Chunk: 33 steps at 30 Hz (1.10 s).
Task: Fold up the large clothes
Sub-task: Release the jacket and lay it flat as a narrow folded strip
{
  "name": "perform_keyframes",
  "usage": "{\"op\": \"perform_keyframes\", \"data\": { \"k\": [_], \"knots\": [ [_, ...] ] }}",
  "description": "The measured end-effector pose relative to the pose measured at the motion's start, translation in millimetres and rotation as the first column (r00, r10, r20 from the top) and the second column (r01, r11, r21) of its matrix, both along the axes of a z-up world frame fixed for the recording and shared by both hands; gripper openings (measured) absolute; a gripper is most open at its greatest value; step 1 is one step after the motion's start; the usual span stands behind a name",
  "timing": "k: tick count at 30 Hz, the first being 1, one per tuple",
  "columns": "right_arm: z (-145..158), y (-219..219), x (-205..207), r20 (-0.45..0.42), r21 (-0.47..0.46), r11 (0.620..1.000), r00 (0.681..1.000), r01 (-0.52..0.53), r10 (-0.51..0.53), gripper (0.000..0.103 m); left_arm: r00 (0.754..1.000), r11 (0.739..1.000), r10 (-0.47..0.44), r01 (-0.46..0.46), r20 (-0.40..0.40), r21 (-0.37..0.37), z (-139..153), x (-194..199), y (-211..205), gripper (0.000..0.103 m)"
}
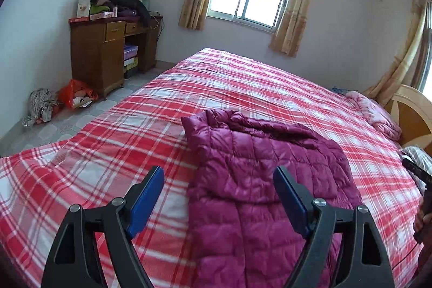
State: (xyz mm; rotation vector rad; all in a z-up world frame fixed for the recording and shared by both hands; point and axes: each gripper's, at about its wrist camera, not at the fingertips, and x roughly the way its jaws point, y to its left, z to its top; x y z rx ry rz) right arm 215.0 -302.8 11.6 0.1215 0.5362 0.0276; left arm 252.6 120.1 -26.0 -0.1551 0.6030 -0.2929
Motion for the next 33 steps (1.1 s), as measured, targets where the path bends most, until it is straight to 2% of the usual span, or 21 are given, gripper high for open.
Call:
{"op": "perform_keyframes", "data": {
  "k": [4, 8, 10, 14, 16, 18, 19, 22, 27, 29, 33],
  "knots": [
    [-7, -6, -53, -0.024, -0.010, 1.000, 1.000, -0.002, 0.002, 0.070, 0.999, 0.999, -0.039, 0.040, -0.035, 0.021, -10, -60, 18, 0.083],
    [-34, -1, -92, -0.080, -0.015, 1.000, 0.997, -0.008, 0.007, 0.070, 0.992, 0.995, -0.095, 0.096, -0.080, 0.018, -32, -102, 22, 0.083],
    [-50, 4, -106, -0.114, -0.013, 1.000, 0.993, -0.009, 0.007, 0.070, 0.989, 0.992, -0.097, 0.105, -0.109, 0.064, -48, -116, 19, 0.083],
    [-82, 9, -131, -0.183, 0.038, 0.999, 0.983, -0.013, 0.020, 0.070, 0.976, 0.985, -0.094, 0.120, -0.197, 0.123, -83, -133, 11, 0.083],
    [-94, 12, -139, -0.205, 0.062, 0.998, 0.978, -0.025, 0.038, 0.070, 0.968, 0.986, -0.096, 0.124, -0.232, 0.112, -97, -142, 10, 0.083],
    [-103, 16, -145, -0.230, 0.047, 0.999, 0.972, -0.028, 0.038, 0.070, 0.956, 0.987, -0.099, 0.130, -0.277, 0.099, -110, -144, 8, 0.083],
    [-107, 18, -147, -0.239, 0.037, 0.999, 0.970, -0.025, 0.033, 0.070, 0.965, 0.986, -0.086, 0.118, -0.246, 0.119, -110, -149, 7, 0.083],
    [-119, 20, -152, -0.264, 0.045, 0.999, 0.964, -0.022, 0.034, 0.070, 0.961, 0.979, -0.107, 0.147, -0.253, 0.143, -109, -159, 2, 0.083],
    [-142, 19, -158, -0.312, 0.112, 0.994, 0.949, -0.013, 0.048, 0.070, 0.957, 0.979, -0.129, 0.165, -0.260, 0.122, -109, -170, -1, 0.083],
    [-143, 26, -163, -0.298, 0.078, 0.997, 0.953, -0.023, 0.045, 0.070, 0.948, 0.977, -0.153, 0.188, -0.280, 0.103, -109, -172, -4, 0.083],
    [-142, 36, -165, -0.307, 0.056, 0.996, 0.948, -0.071, 0.085, 0.071, 0.938, 0.979, -0.153, 0.187, -0.310, 0.083, -120, -172, -4, 0.070]
  ]
}}
